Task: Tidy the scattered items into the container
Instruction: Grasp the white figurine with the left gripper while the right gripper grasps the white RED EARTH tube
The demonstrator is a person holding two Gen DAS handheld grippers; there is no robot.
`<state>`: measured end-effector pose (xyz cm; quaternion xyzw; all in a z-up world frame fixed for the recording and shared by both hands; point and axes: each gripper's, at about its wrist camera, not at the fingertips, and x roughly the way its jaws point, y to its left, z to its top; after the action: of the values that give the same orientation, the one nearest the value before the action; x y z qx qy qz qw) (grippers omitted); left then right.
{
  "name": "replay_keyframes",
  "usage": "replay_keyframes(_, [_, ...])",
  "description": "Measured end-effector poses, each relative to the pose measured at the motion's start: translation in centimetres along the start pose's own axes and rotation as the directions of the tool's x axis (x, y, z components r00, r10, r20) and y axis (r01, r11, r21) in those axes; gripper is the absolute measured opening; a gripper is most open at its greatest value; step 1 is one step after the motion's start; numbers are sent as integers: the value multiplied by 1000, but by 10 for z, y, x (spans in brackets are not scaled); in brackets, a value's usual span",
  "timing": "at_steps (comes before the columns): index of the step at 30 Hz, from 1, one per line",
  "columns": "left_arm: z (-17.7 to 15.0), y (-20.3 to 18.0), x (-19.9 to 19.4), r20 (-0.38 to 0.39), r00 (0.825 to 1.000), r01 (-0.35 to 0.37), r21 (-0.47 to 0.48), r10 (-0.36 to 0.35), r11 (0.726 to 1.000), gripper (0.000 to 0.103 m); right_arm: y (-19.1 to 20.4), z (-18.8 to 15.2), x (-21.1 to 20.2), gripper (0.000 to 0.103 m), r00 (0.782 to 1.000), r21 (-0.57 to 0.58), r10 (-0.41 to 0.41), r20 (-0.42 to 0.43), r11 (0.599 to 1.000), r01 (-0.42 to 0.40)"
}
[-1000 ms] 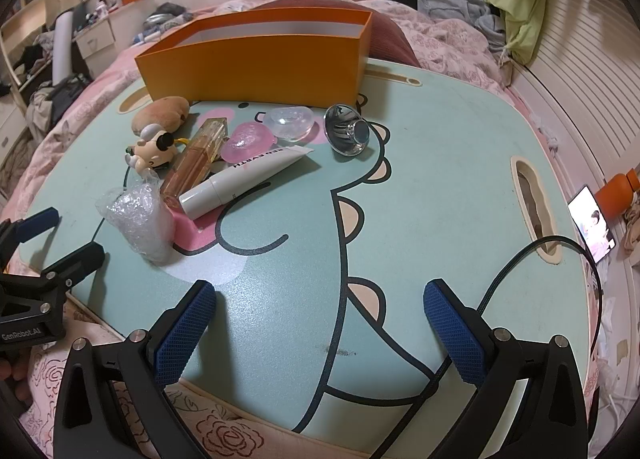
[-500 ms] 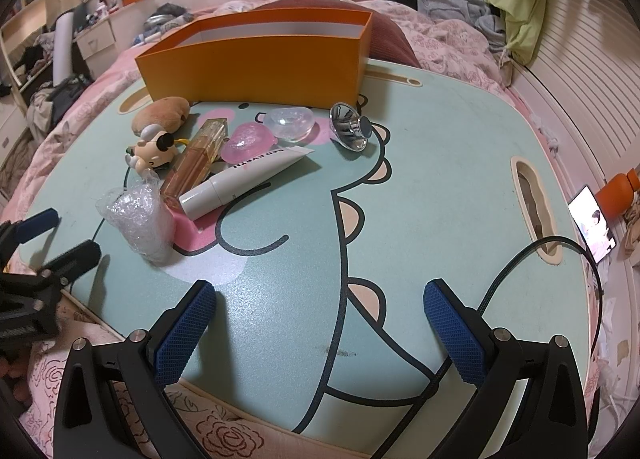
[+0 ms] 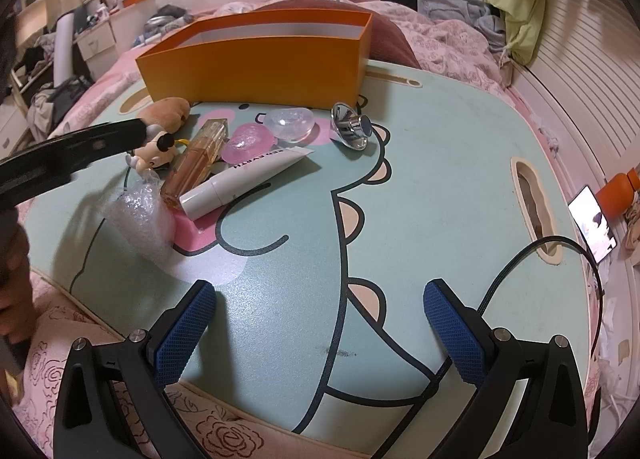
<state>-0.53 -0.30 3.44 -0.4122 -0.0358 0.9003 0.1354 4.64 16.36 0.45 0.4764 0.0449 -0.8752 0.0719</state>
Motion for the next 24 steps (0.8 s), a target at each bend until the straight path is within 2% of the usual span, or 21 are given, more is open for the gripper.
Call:
replay_keyframes(1, [2, 0, 4, -16, 1000, 5, -2, -5, 1000, 35, 0, 0, 0, 103, 1000, 0, 0, 0, 1000, 0])
replay_keyframes(2, [5, 0, 10, -33, 999, 30, -6, -30, 1000, 33, 0, 0, 0, 103, 1000, 0, 0, 0, 1000, 0])
replay_keyframes(5, [7, -3, 15, -33, 999, 36, 2, -36, 999, 33, 0, 0, 0, 103, 1000, 0, 1, 1, 1000, -1])
replay_keyframes(9, [4, -10, 25, -60, 997, 48, 32, -46, 998, 37, -1, -1, 0, 103, 1000, 0, 1, 1, 1000, -1])
replay_keyframes(11, [1, -10, 31, -92, 995, 45, 31, -42, 998, 38, -1, -1, 1, 103, 1000, 0, 1, 1, 1000, -1])
replay_keyframes(14, [-3, -16, 35, -77, 997, 21, 76, -15, 997, 38, -1, -1, 0, 103, 1000, 0, 2, 4, 1000, -2])
replay_keyframes(16, [-4, -14, 36, -72, 997, 27, 60, -23, 998, 37, -2, -1, 0, 103, 1000, 0, 2, 5, 1000, -2])
replay_keyframes(20, [-8, 0, 13, 22, 998, 64, -29, -63, 998, 37, -1, -1, -2, 103, 1000, 2, 4, 8, 1000, -4])
replay_keyframes(22, [-10, 9, -8, 88, 990, 115, -81, -108, 990, 37, 0, -1, -2, 103, 1000, 3, 5, 9, 1000, -5])
replay_keyframes(24, [-12, 17, -28, 143, 982, 138, -105, -123, 985, 37, 0, 0, -2, 103, 1000, 6, 7, 12, 1000, -7])
